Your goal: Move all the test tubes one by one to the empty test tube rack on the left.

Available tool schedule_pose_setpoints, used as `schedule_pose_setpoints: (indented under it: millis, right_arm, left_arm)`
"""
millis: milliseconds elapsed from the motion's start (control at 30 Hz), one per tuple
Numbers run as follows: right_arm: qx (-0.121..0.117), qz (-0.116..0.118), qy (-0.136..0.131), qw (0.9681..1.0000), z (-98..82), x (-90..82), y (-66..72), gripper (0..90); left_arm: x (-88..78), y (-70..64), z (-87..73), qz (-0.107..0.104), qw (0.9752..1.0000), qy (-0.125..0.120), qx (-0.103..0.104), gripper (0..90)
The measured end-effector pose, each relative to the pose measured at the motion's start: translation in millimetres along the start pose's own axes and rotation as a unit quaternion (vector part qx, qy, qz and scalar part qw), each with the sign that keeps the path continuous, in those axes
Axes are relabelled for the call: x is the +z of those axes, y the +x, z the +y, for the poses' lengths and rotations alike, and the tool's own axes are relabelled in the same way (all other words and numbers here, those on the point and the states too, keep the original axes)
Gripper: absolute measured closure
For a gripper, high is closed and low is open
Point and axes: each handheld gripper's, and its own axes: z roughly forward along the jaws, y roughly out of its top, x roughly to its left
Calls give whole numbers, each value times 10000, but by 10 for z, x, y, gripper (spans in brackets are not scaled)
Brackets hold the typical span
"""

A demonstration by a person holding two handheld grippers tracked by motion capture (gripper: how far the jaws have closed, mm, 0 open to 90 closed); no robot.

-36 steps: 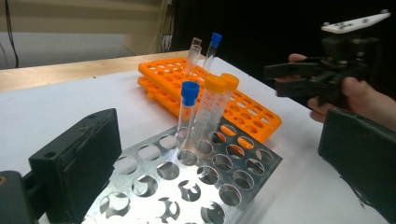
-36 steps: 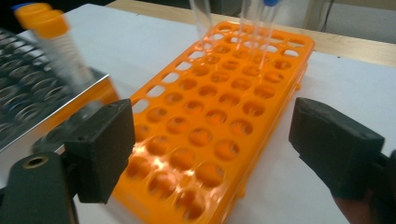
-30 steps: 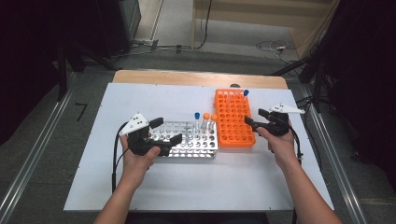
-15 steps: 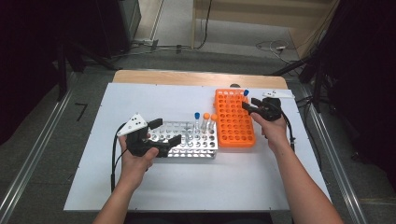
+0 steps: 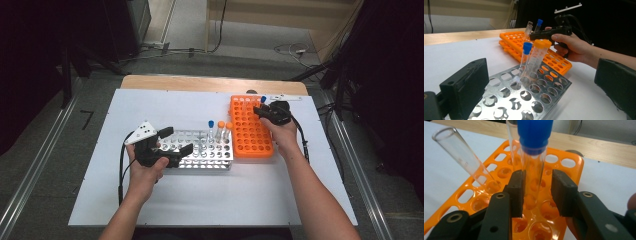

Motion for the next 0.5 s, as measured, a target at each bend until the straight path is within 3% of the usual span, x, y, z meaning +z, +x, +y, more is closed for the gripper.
schedule_pose_setpoints:
  millis: [167, 233, 500]
  right_arm:
    - [-316, -126, 20, 9994, -7, 9, 71, 720]
    - [-391, -77, -41, 9992, 1, -10, 89, 738]
    - [-414, 53, -349, 9985, 106, -277, 100, 743]
  left_arm:
    - [14, 2, -4, 12, 10000, 13, -3, 0]
    - [22, -2, -6, 8, 10000, 19, 1, 0]
    - [29, -35, 10, -14, 10000, -23, -1, 0]
